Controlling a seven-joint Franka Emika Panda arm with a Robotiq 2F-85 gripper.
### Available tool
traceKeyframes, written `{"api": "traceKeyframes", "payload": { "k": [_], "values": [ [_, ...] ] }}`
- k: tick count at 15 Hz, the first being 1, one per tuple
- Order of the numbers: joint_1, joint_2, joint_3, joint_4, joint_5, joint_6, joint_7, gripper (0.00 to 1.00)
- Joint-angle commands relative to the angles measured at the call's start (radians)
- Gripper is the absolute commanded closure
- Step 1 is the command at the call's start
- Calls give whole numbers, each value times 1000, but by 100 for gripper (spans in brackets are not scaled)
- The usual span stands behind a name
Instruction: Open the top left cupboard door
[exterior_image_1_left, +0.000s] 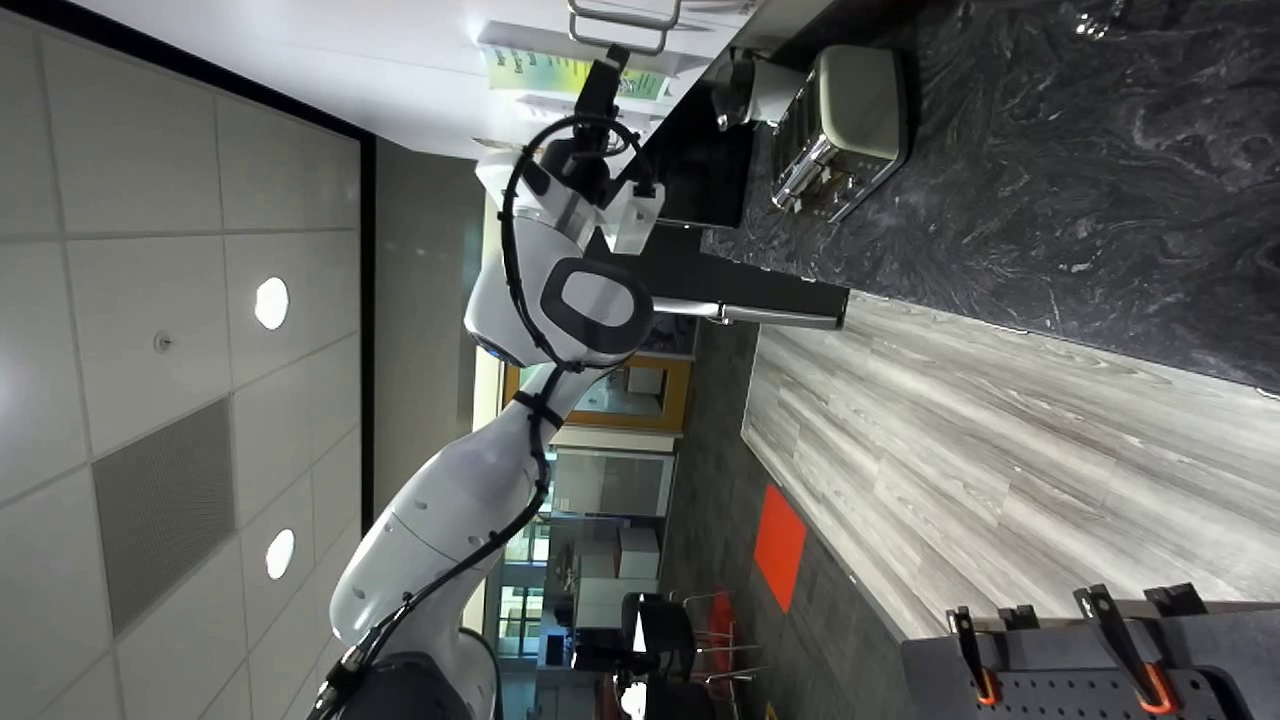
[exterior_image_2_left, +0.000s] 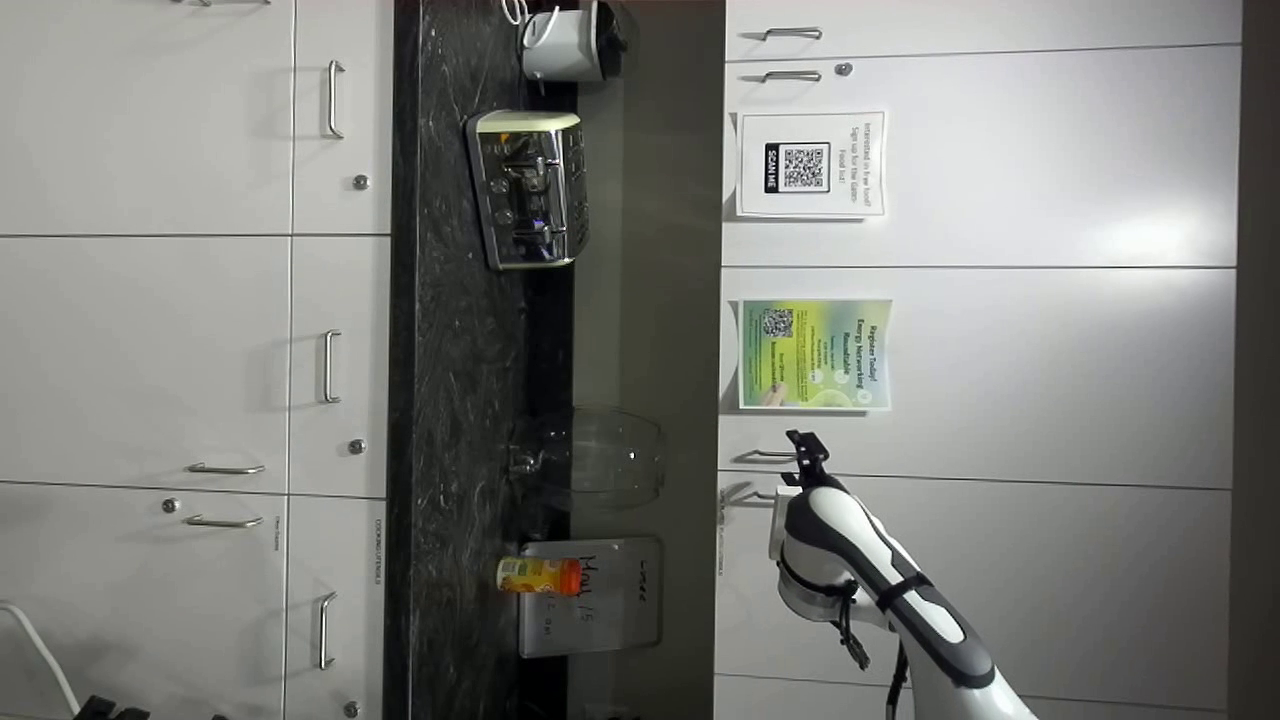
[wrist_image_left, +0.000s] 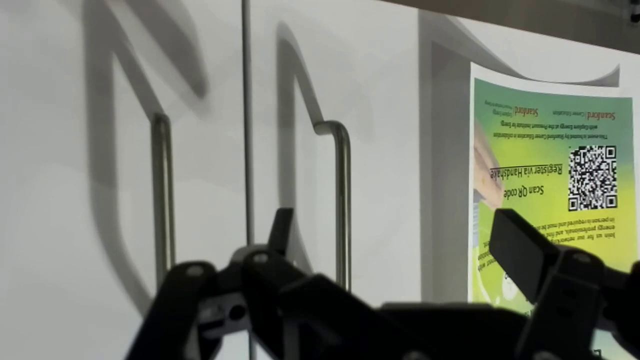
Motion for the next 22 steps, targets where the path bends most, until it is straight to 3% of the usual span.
{"api": "traceKeyframes", "payload": {
  "k": [1, 5, 6, 8, 16, 18, 22],
  "values": [
    [36, 48, -40, 61, 42, 31, -24, 0],
    [49, 74, -60, 104, 38, 19, -18, 0],
    [52, 78, -62, 112, 33, 17, -17, 23],
    [53, 83, -60, 119, 27, 16, -13, 34],
    [38, 78, -54, 122, 6, -8, 0, 95],
    [-20, 30, 21, 94, -66, -59, 17, 100],
    [-182, -27, 230, 59, -177, -140, 79, 98]
  ]
}}
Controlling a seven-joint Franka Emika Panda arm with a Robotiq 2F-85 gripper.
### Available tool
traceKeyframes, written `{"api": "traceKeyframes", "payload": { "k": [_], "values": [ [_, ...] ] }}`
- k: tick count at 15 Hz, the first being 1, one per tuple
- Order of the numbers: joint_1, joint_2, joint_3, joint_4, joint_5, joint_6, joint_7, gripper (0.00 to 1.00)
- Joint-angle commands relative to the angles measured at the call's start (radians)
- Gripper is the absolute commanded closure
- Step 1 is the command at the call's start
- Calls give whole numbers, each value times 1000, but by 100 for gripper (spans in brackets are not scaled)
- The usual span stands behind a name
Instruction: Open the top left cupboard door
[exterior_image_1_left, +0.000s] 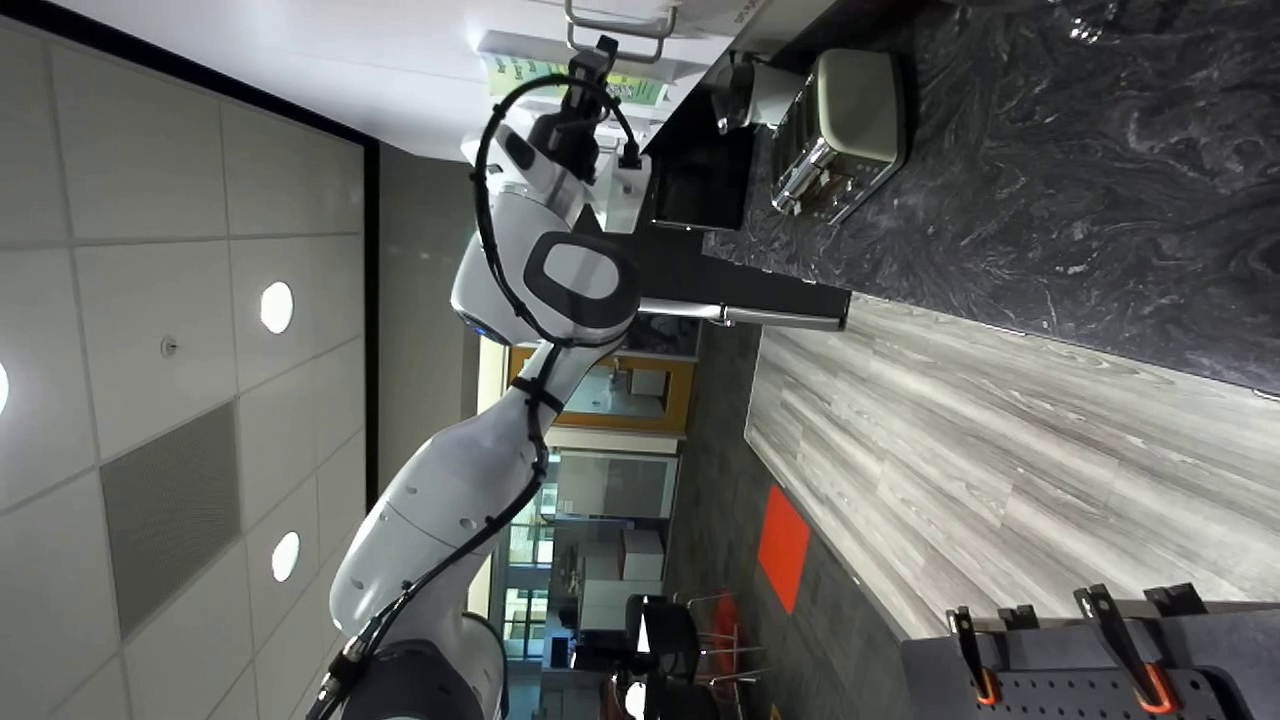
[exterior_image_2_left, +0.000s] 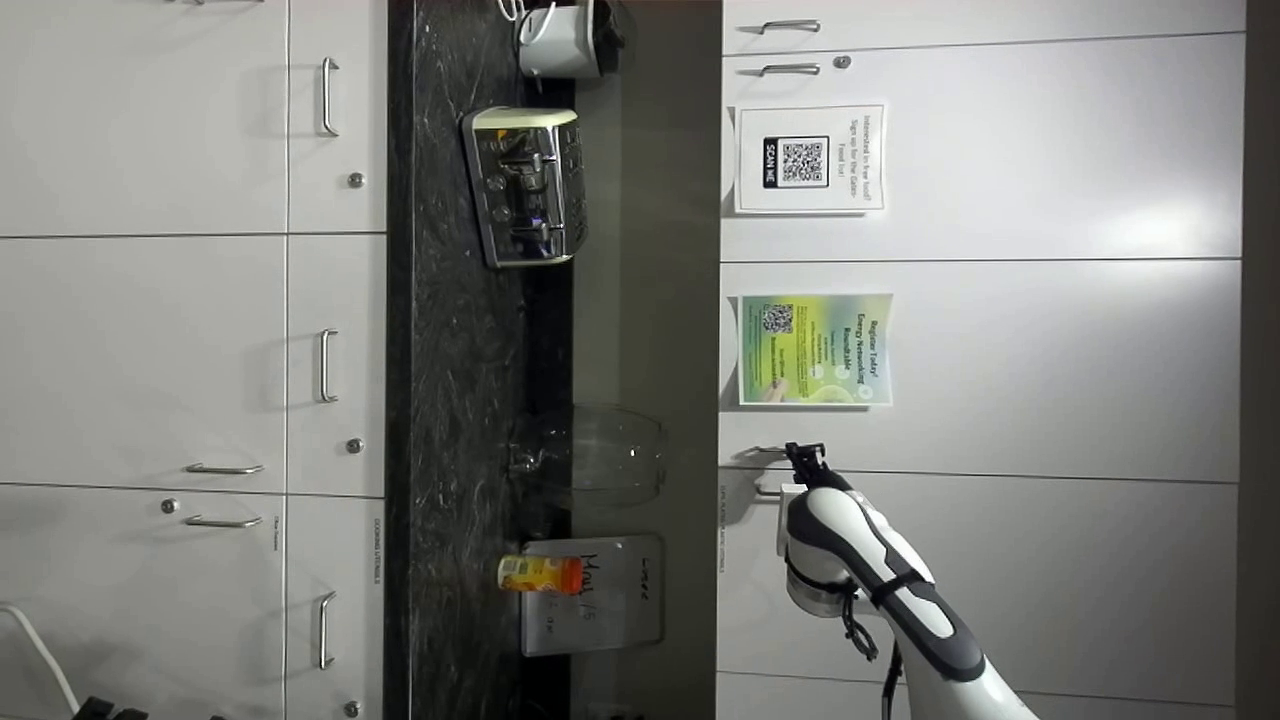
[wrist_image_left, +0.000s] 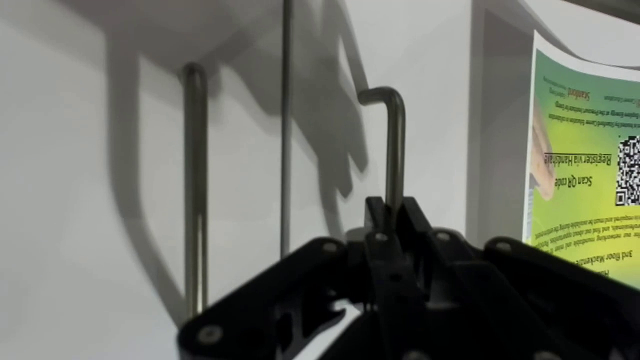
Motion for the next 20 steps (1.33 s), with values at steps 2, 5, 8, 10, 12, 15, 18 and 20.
{"api": "traceKeyframes", "payload": {
  "k": [2, 5, 8, 10, 12, 15, 18, 20],
  "values": [
    [-172, -76, 270, -48, -77, -116, 9, 98],
    [-265, -94, 391, -62, -15, -161, -55, 98],
    [-324, -113, 469, -84, 59, -181, -129, 98],
    [-341, -134, 502, -111, 110, -178, -172, 98],
    [-345, -155, 518, -138, 156, -175, -209, 98],
    [-319, -191, 516, -185, 210, -166, -248, 98],
    [-276, -237, 499, -240, 245, -156, -270, 98],
    [-238, -266, 483, -276, 265, -152, -277, 98]
  ]
}}
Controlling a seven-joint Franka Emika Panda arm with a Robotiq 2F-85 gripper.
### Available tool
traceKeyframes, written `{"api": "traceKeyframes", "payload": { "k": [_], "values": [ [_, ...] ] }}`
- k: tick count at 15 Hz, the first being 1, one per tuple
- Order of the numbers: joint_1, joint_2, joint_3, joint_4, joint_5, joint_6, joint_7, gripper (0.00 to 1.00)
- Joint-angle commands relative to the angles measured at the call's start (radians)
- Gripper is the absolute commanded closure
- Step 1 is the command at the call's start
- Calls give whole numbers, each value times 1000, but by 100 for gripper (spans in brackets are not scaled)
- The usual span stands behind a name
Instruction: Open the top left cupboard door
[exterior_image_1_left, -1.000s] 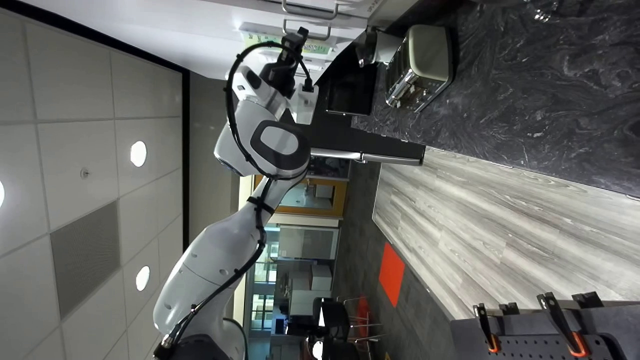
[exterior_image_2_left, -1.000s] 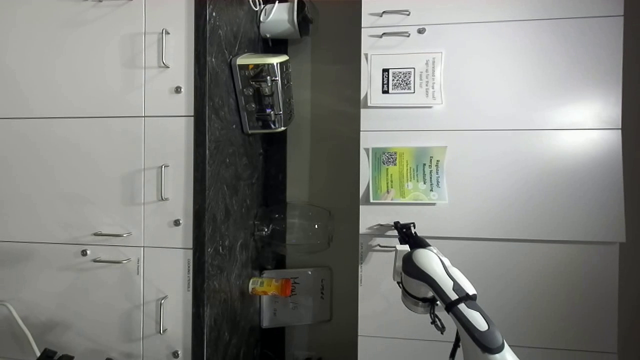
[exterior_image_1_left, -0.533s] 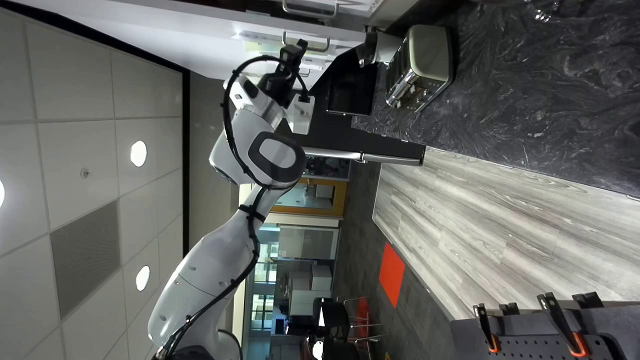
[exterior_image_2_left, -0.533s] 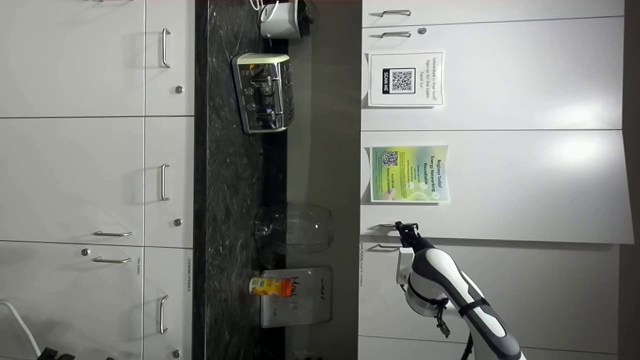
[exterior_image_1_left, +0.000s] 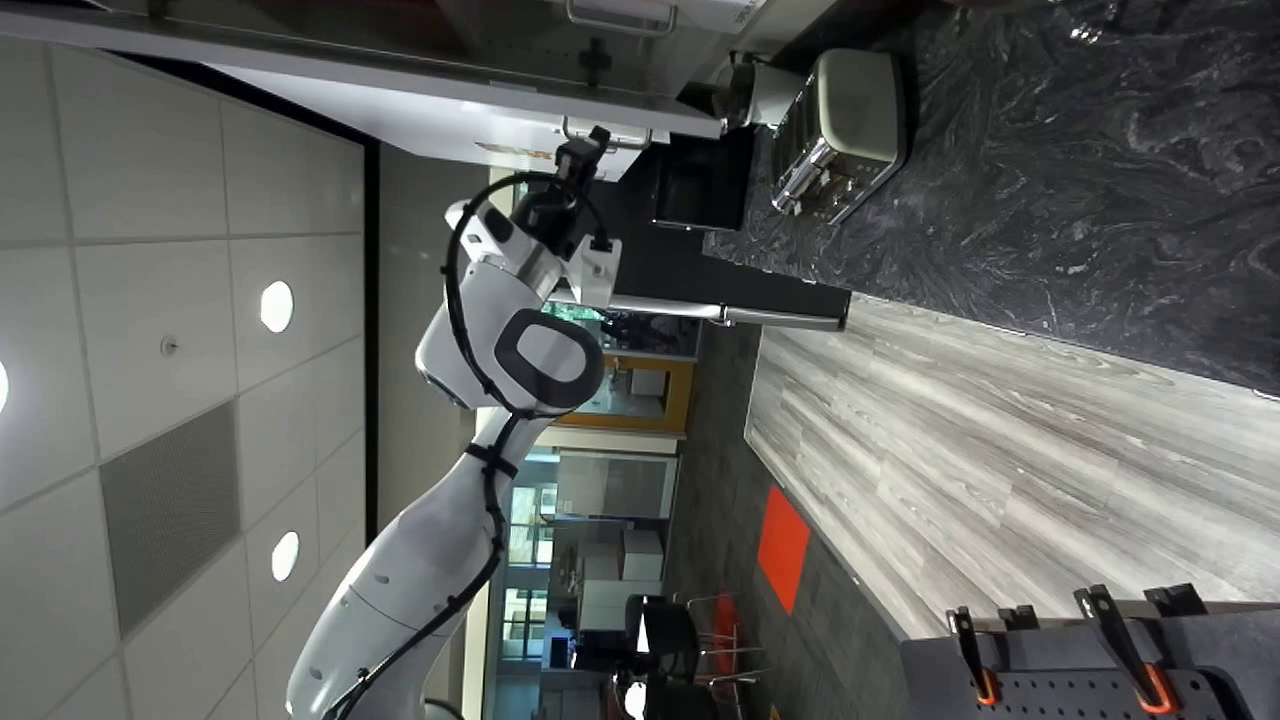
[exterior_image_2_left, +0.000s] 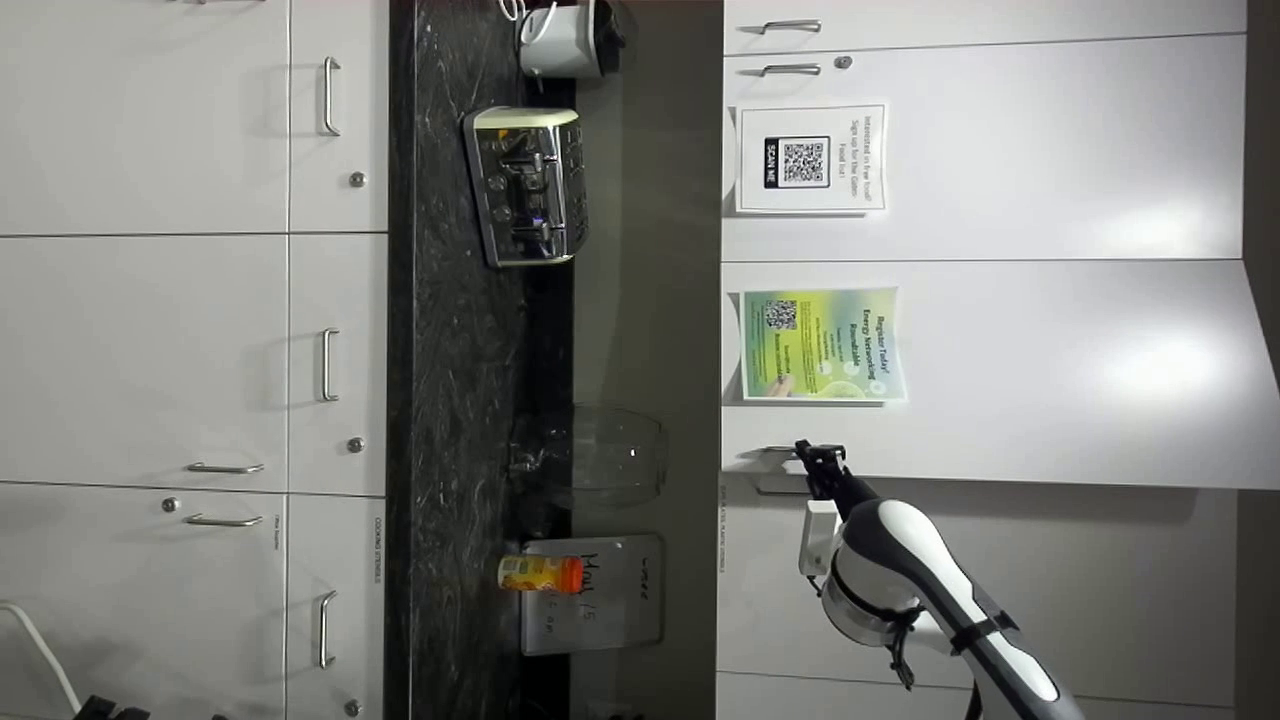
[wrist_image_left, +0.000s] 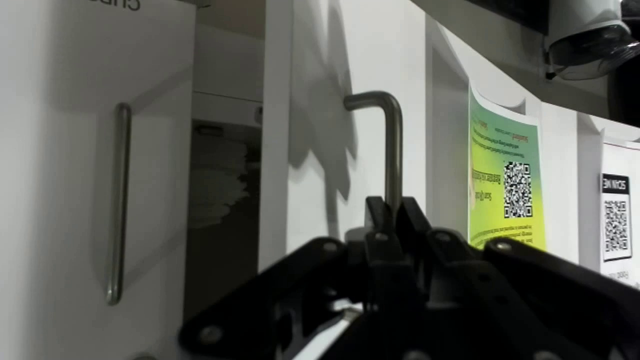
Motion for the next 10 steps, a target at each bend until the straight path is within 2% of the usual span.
{"api": "traceKeyframes", "payload": {
  "k": [1, 2, 4, 5, 9, 10],
  "values": [
    [123, -44, 14, -83, 56, -16, -56, 98],
    [224, -62, -89, -111, -62, -11, 52, 98],
    [288, -95, -129, -155, -99, -1, 81, 98],
    [305, -114, -117, -179, -31, 5, 20, 98],
    [453, -157, -187, -245, -50, 39, 20, 98],
    [465, -154, -197, -257, -64, 71, 16, 90]
  ]
}}
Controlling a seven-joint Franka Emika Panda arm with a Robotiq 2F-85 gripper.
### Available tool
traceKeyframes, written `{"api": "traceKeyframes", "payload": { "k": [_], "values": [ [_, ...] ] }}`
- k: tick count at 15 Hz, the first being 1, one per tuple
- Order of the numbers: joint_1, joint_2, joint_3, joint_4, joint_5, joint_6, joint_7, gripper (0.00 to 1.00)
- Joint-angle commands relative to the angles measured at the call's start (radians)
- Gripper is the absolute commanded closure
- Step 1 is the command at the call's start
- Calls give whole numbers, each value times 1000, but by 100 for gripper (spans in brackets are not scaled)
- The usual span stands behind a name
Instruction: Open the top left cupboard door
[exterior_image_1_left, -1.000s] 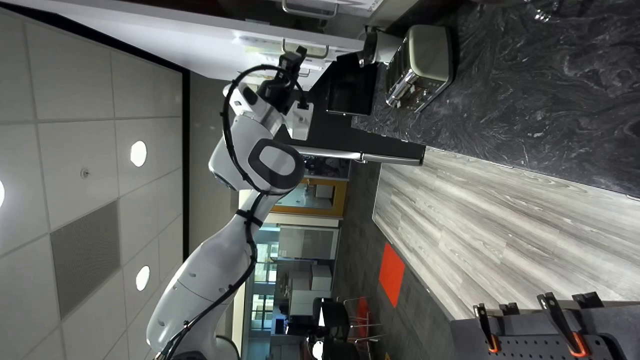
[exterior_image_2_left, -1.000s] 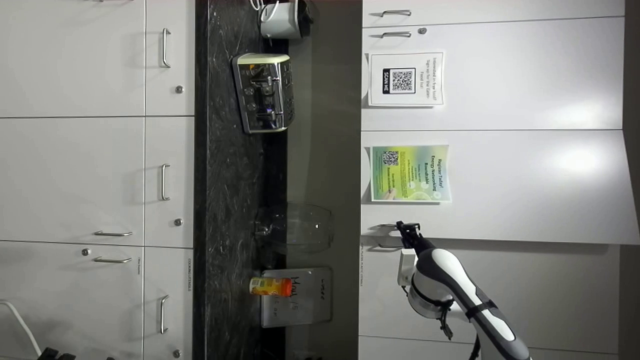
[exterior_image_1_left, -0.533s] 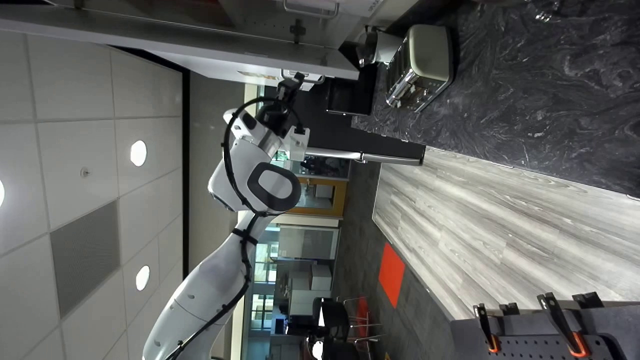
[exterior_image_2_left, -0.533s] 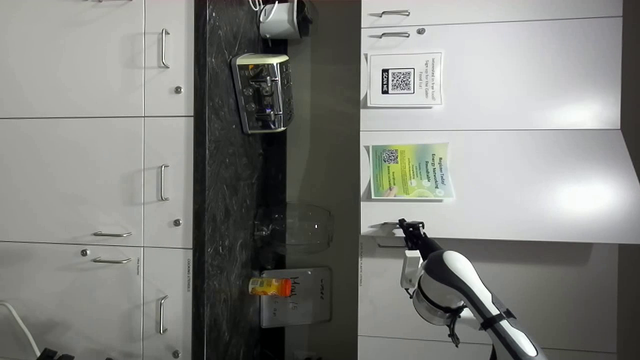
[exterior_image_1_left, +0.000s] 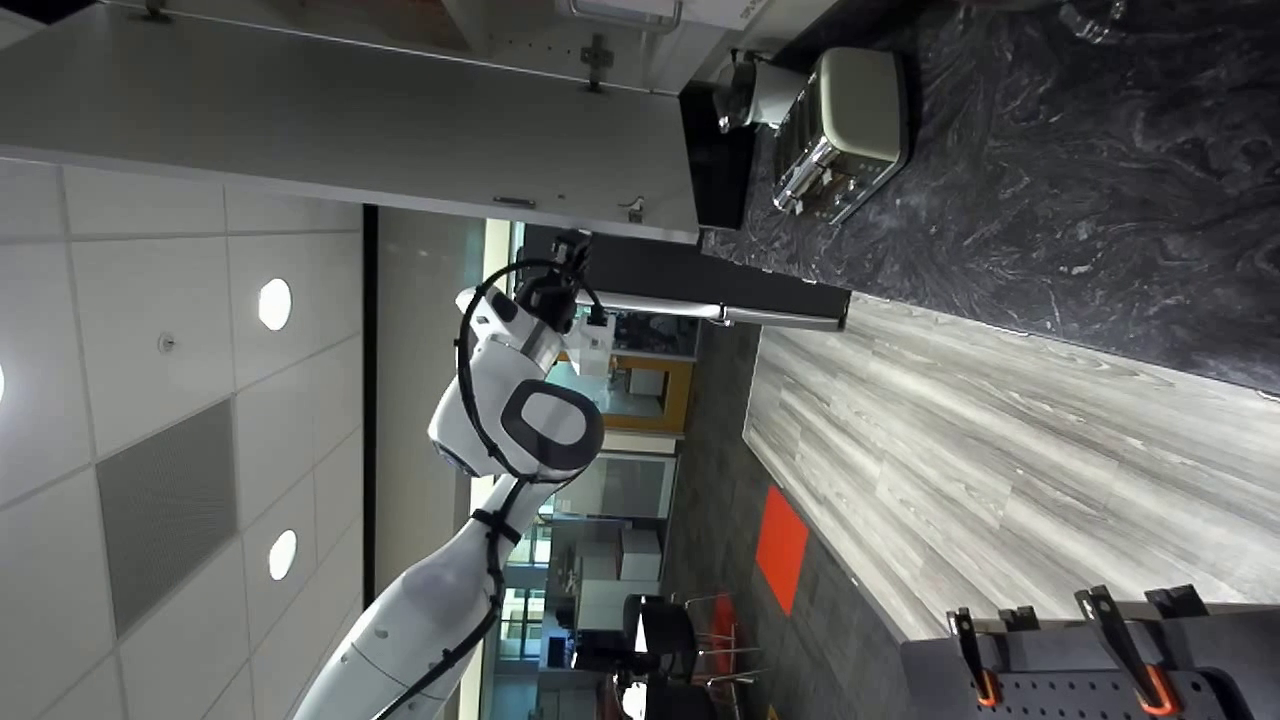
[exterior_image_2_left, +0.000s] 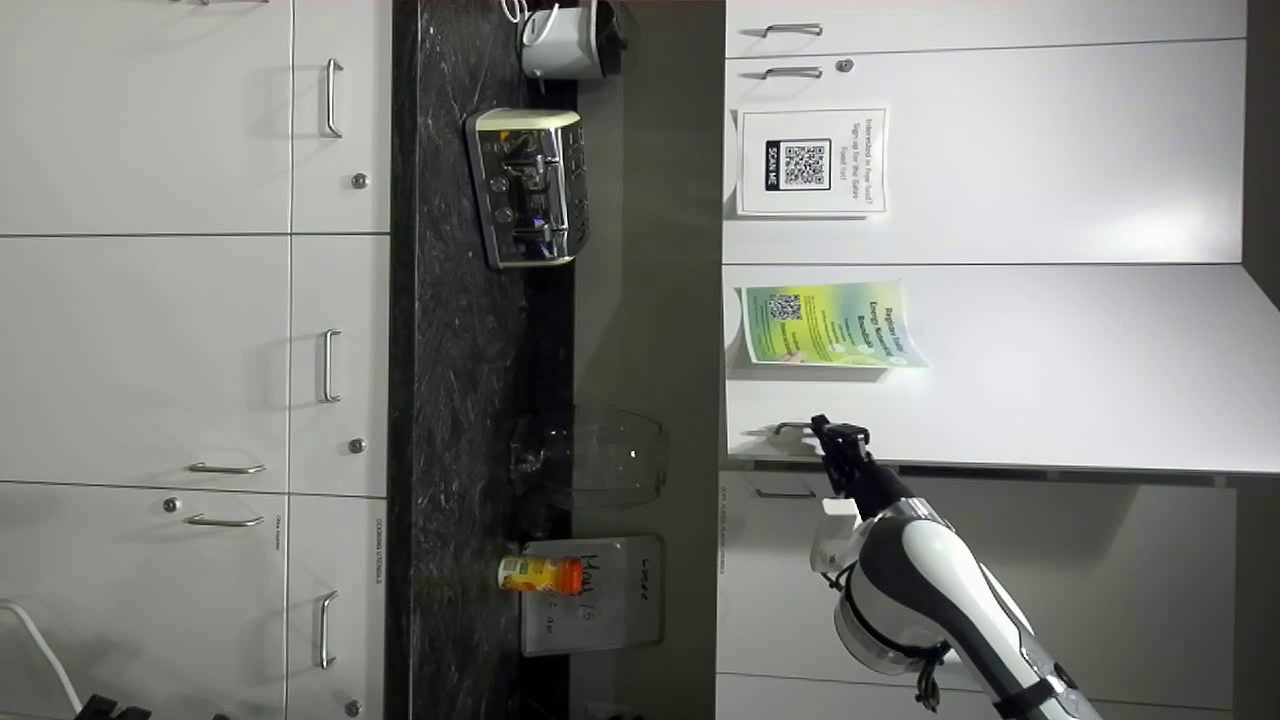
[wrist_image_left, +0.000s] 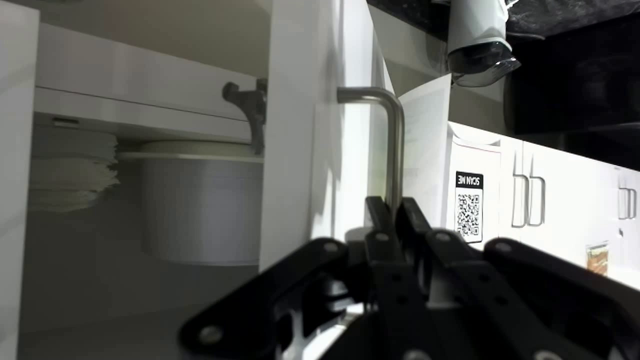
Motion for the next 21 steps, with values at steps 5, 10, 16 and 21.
{"api": "traceKeyframes", "payload": {
  "k": [5, 10, 16, 21],
  "values": [
    [181, 4, -48, -72, -47, 47, -36, 45],
    [209, -15, -60, -94, -80, 49, -36, 10],
    [247, -46, -76, -138, -112, 51, -31, 0],
    [269, -91, -91, -181, -127, 49, -27, 0]
  ]
}}
